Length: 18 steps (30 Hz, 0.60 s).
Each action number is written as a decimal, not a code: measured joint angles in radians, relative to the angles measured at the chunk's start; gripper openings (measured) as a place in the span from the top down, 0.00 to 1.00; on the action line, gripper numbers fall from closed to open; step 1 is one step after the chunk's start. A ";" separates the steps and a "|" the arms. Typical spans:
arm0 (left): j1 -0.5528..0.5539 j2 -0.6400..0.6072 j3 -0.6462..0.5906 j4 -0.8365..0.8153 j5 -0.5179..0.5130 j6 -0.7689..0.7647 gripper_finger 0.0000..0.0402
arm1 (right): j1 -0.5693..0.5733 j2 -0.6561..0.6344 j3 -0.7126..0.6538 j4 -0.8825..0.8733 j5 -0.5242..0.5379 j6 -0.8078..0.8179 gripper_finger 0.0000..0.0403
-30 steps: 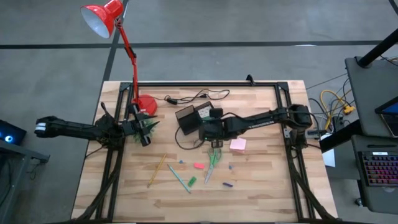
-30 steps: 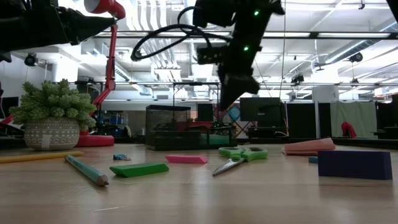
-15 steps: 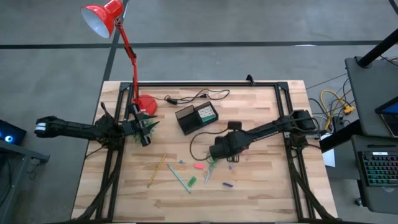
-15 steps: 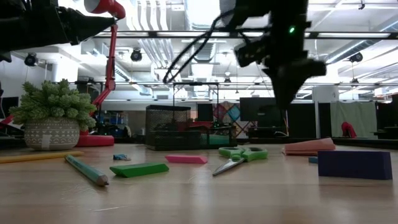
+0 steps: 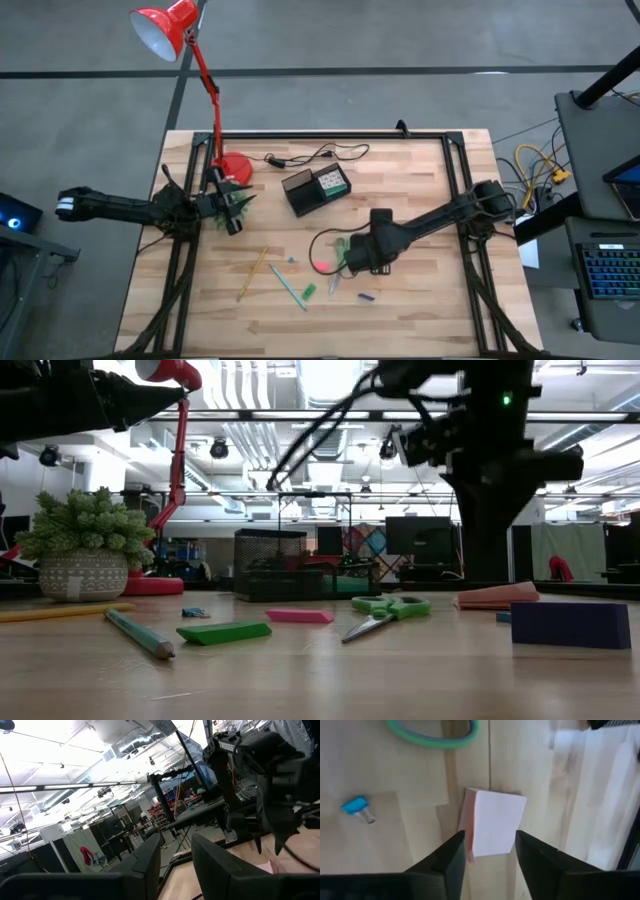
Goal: Pick and place office supplies into organizer
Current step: Put the pink sticky note into the black desk organizer
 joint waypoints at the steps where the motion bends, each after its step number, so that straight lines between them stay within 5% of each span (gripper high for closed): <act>1: 0.000 0.000 0.001 0.000 0.000 0.000 0.76 | -0.001 0.000 -0.017 0.014 0.000 0.001 0.58; 18: 0.000 0.000 -0.002 0.000 0.000 0.075 0.76 | -0.001 0.000 -0.189 0.109 -0.055 0.056 0.55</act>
